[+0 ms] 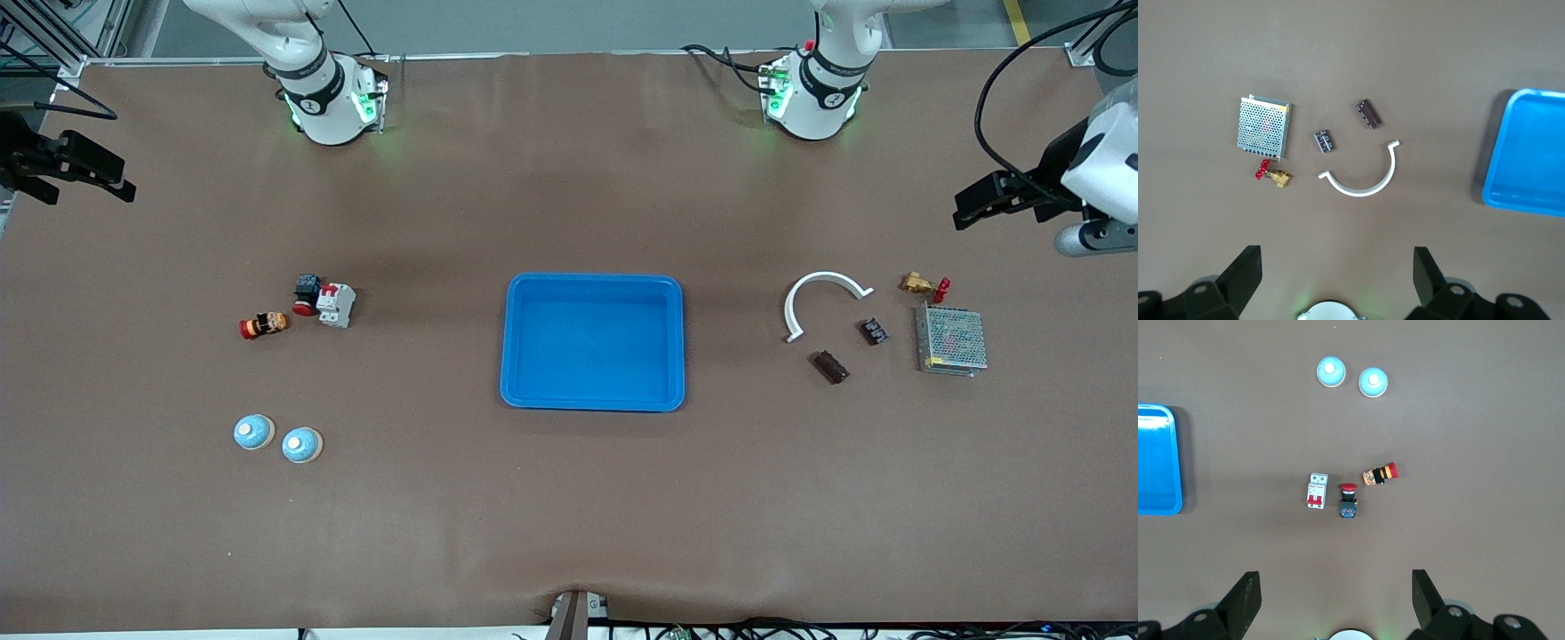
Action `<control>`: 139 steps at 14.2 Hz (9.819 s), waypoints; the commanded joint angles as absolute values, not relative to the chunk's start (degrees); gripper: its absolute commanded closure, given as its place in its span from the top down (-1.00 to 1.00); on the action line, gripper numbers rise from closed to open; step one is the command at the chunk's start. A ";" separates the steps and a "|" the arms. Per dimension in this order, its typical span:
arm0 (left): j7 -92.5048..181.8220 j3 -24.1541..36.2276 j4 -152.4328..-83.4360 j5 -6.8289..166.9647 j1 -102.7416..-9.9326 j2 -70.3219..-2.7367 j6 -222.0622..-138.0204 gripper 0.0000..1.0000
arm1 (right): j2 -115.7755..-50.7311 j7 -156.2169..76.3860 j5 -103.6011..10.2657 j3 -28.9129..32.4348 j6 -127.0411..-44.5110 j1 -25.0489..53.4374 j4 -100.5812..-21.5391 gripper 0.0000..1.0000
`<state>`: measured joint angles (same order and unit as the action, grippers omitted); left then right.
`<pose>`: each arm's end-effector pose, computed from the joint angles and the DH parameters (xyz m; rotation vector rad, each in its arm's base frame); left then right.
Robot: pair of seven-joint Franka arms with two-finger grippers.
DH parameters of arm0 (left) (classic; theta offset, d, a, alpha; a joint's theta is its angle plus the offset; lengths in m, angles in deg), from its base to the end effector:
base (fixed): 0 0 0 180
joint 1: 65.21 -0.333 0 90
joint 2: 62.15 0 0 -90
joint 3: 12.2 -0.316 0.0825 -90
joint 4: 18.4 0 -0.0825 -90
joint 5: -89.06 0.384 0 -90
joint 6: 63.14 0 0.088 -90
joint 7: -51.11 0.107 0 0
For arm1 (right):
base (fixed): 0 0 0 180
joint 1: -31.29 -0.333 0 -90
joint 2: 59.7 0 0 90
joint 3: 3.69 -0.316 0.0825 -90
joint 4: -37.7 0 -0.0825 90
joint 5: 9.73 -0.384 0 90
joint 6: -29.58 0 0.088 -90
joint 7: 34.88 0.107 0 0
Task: Place electrolytic capacitor and blue bell in tray
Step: 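Reach the left gripper to the capacitors while the right gripper reaches the bells, then grasp a brown capacitor with the left gripper and lift it, then carry the capacitor over the blue tray and open the left gripper, then grasp the second capacitor with the left gripper while the right gripper grasps a bell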
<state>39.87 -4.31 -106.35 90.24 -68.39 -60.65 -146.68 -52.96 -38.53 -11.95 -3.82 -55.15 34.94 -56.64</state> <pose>0.5488 -0.0418 0.6176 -3.1015 -0.1787 0.1548 0.5069 -0.0267 0.6438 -3.0993 -0.0075 0.0738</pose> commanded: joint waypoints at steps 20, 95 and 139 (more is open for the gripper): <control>19.74 -3.85 -145.84 92.75 -73.21 -56.80 -194.53 1.00 | -75.07 -37.70 -13.16 -3.78 -77.99 30.24 -55.47 1.00; -34.41 9.77 -119.91 107.34 -45.96 -24.10 -190.58 -1.00 | -108.21 -90.43 -14.92 -3.86 -104.63 29.36 -46.50 1.00; -9.01 10.39 -128.43 104.00 -80.15 -32.97 -193.65 0.80 | -99.61 -27.62 -17.73 -4.04 -89.69 10.74 -40.61 0.18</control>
